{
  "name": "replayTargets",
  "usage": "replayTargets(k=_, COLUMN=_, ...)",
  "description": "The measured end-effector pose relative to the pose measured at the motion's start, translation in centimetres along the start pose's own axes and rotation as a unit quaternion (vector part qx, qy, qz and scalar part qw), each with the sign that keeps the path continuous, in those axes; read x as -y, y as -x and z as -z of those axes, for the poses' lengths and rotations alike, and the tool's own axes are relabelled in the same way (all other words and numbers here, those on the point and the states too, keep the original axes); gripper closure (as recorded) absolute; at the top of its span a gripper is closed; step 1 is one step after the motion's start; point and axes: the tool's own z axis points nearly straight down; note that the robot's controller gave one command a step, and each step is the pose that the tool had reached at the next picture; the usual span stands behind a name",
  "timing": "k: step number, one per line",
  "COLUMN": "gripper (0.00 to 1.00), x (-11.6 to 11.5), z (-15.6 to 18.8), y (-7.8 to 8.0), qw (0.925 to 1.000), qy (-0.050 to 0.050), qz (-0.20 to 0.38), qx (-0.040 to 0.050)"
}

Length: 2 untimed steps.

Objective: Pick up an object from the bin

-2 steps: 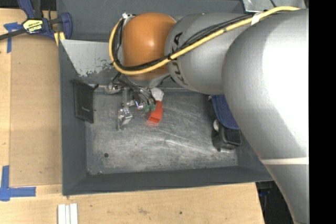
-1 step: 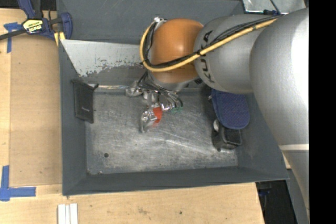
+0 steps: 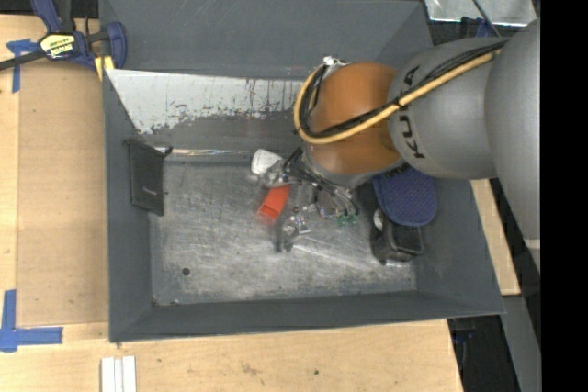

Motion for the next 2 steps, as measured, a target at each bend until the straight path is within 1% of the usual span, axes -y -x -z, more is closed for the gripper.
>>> replayTargets(k=1, gripper=1.00, x=0.0, z=0.3, y=0.4, qw=1.0000, qy=0.000, qz=0.000, qx=0.0053)
replayTargets(k=2, gripper=1.00, x=-0.1, z=15.9, y=1.0, qw=1.0000, qy=-0.001, qz=-0.002, qx=-0.0005)
